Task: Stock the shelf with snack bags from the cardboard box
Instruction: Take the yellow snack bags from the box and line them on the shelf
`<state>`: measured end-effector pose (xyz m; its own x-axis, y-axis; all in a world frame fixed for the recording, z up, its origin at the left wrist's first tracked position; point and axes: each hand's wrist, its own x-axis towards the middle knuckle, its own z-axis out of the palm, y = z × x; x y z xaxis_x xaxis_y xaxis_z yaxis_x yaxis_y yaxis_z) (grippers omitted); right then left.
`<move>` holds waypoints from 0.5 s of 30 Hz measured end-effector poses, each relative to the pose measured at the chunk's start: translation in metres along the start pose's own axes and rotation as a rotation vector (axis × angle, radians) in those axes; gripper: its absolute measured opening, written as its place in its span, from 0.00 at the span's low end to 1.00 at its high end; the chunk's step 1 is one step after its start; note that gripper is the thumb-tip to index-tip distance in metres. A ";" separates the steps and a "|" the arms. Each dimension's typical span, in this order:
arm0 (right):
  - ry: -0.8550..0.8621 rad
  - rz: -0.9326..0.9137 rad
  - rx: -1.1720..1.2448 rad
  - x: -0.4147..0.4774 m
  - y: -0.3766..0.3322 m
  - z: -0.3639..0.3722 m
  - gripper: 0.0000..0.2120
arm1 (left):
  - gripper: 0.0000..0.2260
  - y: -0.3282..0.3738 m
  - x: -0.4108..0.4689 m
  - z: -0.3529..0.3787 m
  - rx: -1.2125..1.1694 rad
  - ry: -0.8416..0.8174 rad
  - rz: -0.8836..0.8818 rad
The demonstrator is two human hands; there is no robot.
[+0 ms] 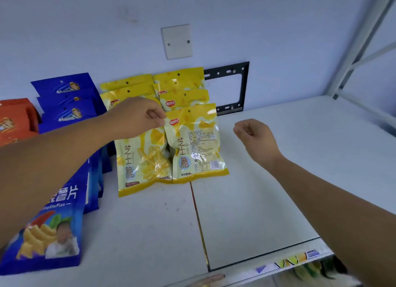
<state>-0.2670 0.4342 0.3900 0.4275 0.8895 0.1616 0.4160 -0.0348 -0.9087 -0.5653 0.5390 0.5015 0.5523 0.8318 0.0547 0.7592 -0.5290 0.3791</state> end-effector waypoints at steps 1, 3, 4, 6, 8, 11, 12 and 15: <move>-0.001 0.001 -0.009 -0.007 -0.002 -0.006 0.06 | 0.08 0.007 0.001 0.000 -0.009 0.002 0.030; 0.016 0.008 -0.039 -0.024 -0.005 -0.019 0.05 | 0.07 0.023 0.004 0.001 -0.019 -0.014 0.084; 0.038 0.015 -0.042 -0.034 -0.006 -0.025 0.05 | 0.07 0.031 0.004 0.002 -0.030 -0.026 0.114; 0.090 0.032 -0.039 -0.056 -0.007 -0.039 0.06 | 0.07 0.048 0.004 0.006 -0.069 -0.045 0.177; 0.127 0.062 -0.068 -0.081 -0.008 -0.054 0.06 | 0.07 0.065 0.000 0.015 -0.123 -0.059 0.236; 0.206 0.102 -0.113 -0.122 -0.004 -0.075 0.06 | 0.07 0.091 -0.011 0.036 -0.187 -0.129 0.320; 0.240 0.118 -0.121 -0.138 -0.002 -0.084 0.06 | 0.07 0.100 -0.016 0.045 -0.195 -0.168 0.351; 0.301 0.178 -0.169 -0.182 0.004 -0.109 0.08 | 0.08 0.128 -0.025 0.068 -0.193 -0.243 0.436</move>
<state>-0.2559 0.2231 0.3991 0.7109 0.6901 0.1355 0.4294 -0.2734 -0.8608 -0.4584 0.4386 0.4863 0.8837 0.4665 0.0386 0.3768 -0.7578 0.5327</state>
